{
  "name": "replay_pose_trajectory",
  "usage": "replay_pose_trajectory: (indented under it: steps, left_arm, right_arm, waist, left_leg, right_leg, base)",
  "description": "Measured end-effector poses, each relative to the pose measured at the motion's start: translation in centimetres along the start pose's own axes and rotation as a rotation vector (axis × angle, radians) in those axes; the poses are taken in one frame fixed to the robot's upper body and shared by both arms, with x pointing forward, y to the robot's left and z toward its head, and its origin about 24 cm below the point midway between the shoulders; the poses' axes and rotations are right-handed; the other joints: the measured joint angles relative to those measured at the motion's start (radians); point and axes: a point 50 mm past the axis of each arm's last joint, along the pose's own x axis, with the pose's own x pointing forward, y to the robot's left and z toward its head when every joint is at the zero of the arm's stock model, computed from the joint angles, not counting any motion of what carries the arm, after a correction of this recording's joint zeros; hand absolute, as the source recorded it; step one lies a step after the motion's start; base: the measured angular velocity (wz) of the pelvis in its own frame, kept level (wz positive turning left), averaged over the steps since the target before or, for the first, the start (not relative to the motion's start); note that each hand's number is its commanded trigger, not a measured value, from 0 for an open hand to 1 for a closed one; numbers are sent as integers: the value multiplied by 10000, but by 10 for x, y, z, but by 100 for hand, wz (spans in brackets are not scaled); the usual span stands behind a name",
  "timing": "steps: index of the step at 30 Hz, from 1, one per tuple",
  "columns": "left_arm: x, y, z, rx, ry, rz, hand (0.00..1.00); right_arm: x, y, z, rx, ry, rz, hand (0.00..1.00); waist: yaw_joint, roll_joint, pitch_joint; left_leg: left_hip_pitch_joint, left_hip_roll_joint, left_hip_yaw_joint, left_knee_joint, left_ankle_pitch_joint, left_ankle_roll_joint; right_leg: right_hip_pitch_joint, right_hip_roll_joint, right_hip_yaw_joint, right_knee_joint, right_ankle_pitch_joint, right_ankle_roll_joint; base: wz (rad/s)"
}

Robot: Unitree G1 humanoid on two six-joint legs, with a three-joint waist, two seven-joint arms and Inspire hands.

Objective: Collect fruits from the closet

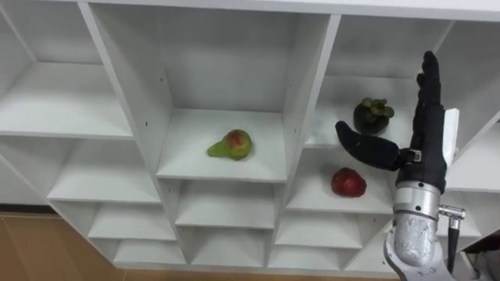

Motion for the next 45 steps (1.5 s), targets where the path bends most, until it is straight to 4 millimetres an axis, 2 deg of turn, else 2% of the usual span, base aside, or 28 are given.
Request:
replay_pose_trajectory:
  steps: [12,16,25,35,40,45]
  left_arm:
    - [-1,-1,16,-163,-721,0,100]
    - [-1,-1,16,-168,-745,-22,100]
    - [-1,-1,15,-158,-682,-59,100]
    - [-1,-3,17,-157,-705,-407,100]
    - [-1,-4,13,-175,-490,-722,100]
    - [-1,-3,9,-183,-155,-723,100]
  right_arm:
    - [0,2,-17,-389,816,835,0]
    - [0,2,-18,-446,900,826,0]
    - [12,-4,-23,46,1487,614,0]
    - [14,-7,-26,556,1941,507,0]
    - [25,-6,-26,752,2051,482,0]
    - [29,-5,-34,561,2343,676,0]
  waist:
    - [1,-51,0]
    - [9,-61,-3]
    - [-22,-121,54]
    - [-19,-70,78]
    - [-22,-36,62]
    - [-58,-65,-18]
  left_leg:
    - [45,10,-4,-14,0,0]
    - [51,8,-4,-23,1,-1]
    - [39,2,-20,-28,1,-1]
    - [36,1,-37,-18,1,-1]
    - [16,2,-37,-25,0,0]
    - [15,-9,-71,36,0,0]
  right_leg:
    - [42,3,20,-6,-1,1]
    - [47,3,18,-6,-1,1]
    - [57,-3,5,-16,-1,2]
    - [71,-22,-64,-11,-3,4]
    - [68,-19,-12,-5,-2,4]
    - [102,-19,-72,8,-1,3]
  base:
    - [0]
    - [0]
    - [0]
    - [0]
    - [0]
    - [1]
